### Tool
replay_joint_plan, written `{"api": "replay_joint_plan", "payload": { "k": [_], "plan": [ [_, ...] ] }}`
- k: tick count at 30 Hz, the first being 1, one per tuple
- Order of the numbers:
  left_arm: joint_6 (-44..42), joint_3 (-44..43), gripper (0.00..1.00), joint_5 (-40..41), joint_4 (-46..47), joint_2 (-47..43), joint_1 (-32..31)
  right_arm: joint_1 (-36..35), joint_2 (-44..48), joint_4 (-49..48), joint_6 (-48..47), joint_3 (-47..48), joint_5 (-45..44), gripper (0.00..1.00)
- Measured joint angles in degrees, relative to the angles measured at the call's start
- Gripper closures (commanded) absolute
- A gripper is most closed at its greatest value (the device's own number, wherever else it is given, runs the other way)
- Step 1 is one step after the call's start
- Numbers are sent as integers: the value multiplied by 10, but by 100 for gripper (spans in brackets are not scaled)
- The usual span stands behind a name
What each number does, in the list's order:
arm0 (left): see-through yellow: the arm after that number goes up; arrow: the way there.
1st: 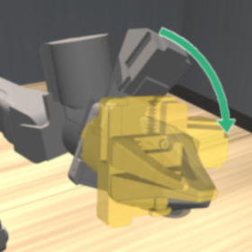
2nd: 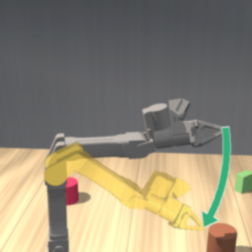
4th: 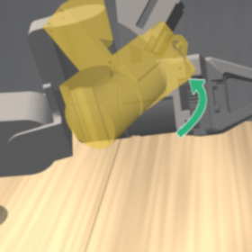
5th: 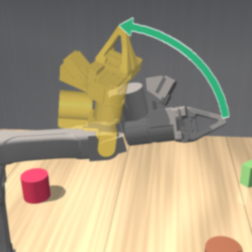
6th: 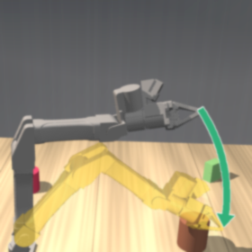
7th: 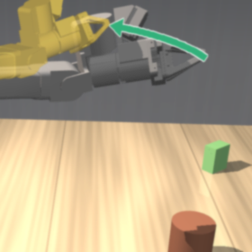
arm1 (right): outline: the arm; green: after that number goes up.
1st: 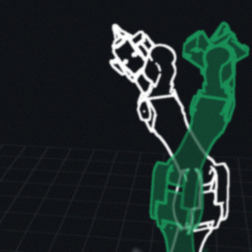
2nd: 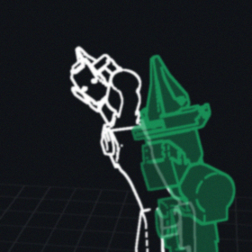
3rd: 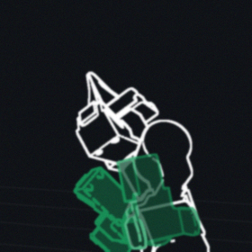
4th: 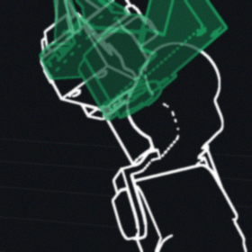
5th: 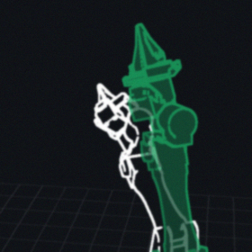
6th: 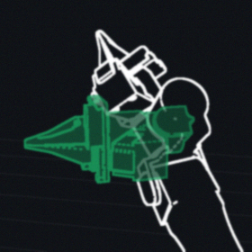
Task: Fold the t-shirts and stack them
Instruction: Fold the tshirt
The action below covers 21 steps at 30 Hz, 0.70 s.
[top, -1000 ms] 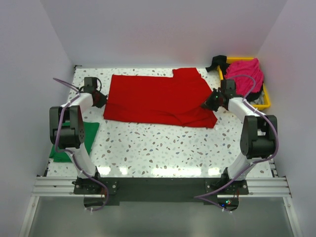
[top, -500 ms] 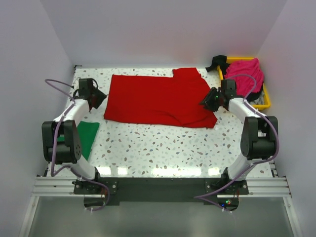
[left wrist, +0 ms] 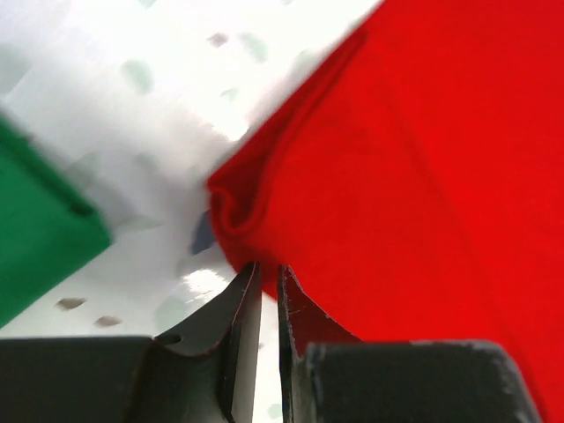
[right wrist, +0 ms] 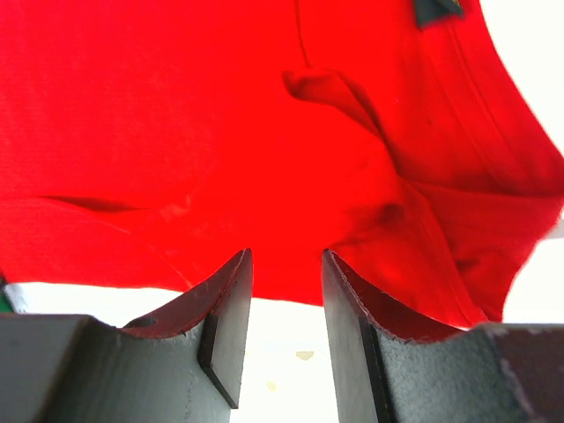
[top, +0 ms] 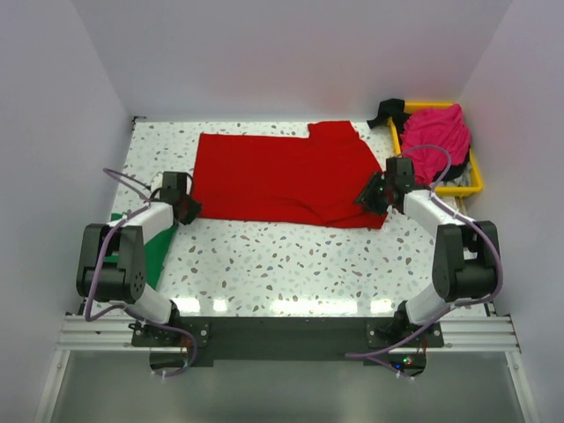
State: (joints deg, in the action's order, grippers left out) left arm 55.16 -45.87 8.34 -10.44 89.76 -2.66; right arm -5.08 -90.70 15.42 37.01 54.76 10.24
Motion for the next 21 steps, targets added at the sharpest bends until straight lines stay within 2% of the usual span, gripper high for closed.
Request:
{"api": "replay_joint_plan", "payload": {
  "k": [14, 21],
  "plan": [
    [29, 72, 83, 28, 49, -32, -1, 1, 23, -15, 1, -50, -17, 59],
    [29, 82, 82, 7, 57, -101, -1, 1, 23, -18, 0, -63, -22, 58]
  ]
}}
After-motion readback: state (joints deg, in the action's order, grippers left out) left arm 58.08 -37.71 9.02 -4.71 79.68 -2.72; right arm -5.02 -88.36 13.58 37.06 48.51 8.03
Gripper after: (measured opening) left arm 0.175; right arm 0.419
